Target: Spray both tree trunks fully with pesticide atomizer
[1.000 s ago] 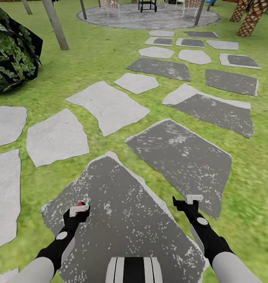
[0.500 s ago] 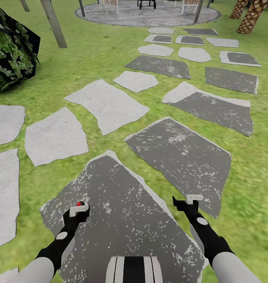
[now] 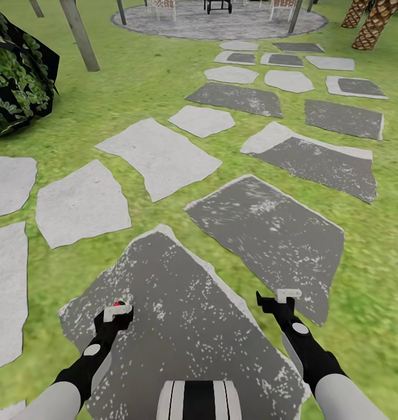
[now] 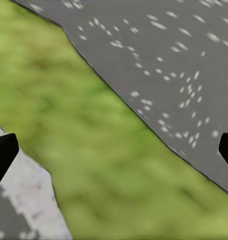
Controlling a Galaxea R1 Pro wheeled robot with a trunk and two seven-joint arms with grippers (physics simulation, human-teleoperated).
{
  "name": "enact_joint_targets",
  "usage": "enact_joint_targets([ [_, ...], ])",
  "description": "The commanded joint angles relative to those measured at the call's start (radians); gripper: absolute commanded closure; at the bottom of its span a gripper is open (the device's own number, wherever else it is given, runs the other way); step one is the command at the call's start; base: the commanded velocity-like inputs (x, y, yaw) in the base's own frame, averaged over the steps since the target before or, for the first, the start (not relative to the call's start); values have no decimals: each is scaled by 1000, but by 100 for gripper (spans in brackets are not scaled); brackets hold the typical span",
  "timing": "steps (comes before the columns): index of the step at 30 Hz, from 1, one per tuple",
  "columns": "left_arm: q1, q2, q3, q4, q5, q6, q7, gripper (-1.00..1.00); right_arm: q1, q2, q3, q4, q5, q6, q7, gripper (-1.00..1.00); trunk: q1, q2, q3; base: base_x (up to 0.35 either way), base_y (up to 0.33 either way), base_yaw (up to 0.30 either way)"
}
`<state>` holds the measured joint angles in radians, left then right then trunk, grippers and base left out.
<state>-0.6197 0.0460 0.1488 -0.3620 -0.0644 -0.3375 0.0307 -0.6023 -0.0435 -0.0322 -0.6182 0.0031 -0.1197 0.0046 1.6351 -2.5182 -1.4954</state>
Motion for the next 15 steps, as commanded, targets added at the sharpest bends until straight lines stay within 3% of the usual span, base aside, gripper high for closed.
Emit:
enact_joint_targets([
  [1,0,0,0,0,0,0,0,-100,0,0,0,0,0,0,0,-100,0,0,0,1,0,0],
  [15,0,0,0,0,1,0,0,-100,0,0,0,0,0,0,0,-100,0,0,0,22,0,0],
])
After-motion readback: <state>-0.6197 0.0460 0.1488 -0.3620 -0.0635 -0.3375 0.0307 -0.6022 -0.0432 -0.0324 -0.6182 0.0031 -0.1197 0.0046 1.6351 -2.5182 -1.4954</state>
